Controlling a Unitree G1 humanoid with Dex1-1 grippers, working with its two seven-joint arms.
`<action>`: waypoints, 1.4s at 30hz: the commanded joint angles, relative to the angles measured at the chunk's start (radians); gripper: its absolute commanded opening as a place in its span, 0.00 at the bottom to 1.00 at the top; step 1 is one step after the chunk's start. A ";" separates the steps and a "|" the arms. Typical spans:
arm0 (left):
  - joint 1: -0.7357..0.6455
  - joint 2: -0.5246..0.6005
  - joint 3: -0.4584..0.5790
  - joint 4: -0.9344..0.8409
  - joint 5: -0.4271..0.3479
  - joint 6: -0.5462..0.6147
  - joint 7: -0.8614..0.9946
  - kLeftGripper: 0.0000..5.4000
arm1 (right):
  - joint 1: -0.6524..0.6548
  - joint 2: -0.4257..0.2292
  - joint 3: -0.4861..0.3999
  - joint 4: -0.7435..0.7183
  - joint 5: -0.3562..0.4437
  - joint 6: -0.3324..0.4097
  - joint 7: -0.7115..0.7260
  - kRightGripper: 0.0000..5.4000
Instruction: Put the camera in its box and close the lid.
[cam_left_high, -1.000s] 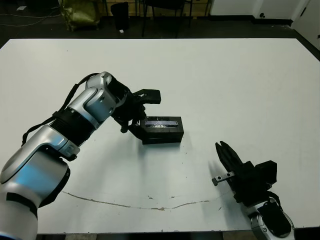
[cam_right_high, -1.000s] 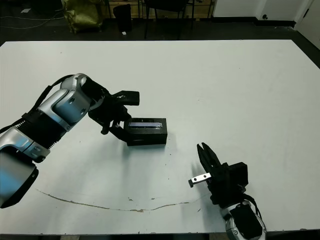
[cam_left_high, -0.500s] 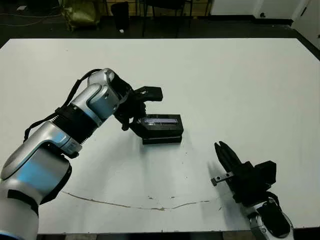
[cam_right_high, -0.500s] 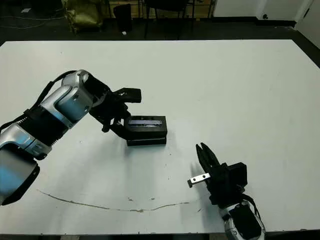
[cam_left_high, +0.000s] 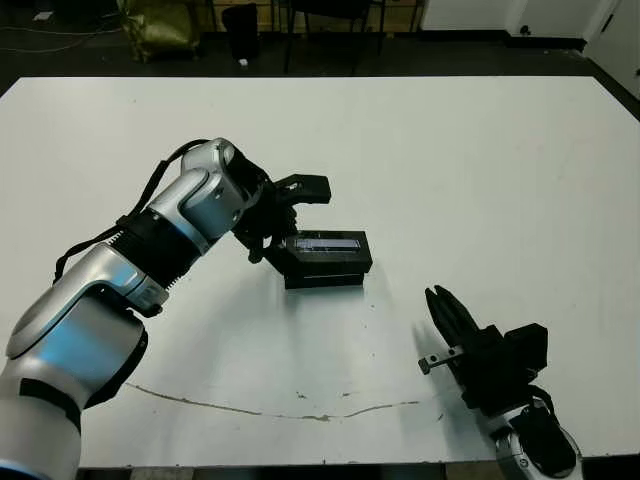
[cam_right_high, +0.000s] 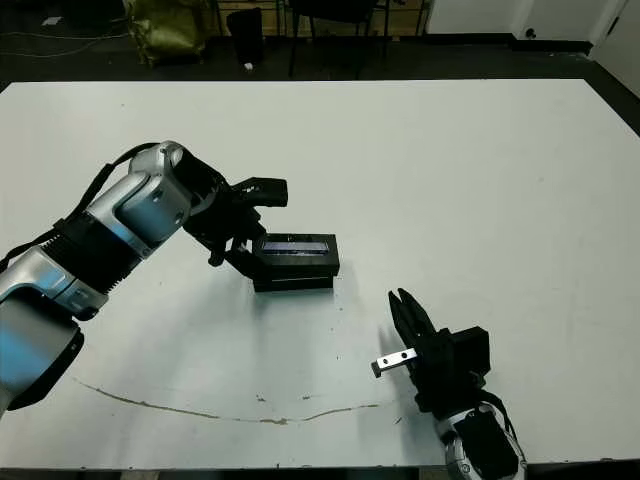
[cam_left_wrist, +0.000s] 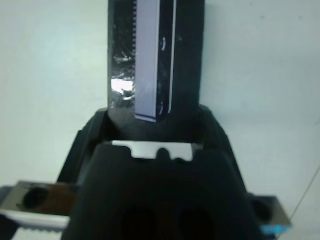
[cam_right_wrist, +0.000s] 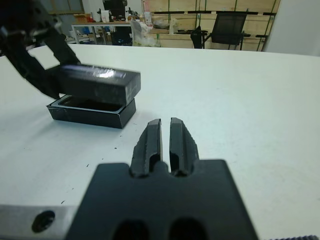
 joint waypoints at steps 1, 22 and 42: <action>-0.019 -0.003 0.000 0.008 -0.009 0.017 -0.008 0.42 | 0.009 -0.004 0.002 0.013 -0.006 0.007 0.000 0.00; 0.003 0.022 -0.074 -0.042 0.029 -0.051 -0.022 0.42 | 0.021 0.007 0.007 0.033 -0.005 -0.029 0.001 0.00; 0.028 0.024 -0.099 -0.029 0.035 -0.085 -0.033 0.42 | 0.054 0.014 0.025 0.005 -0.005 -0.020 -0.011 0.00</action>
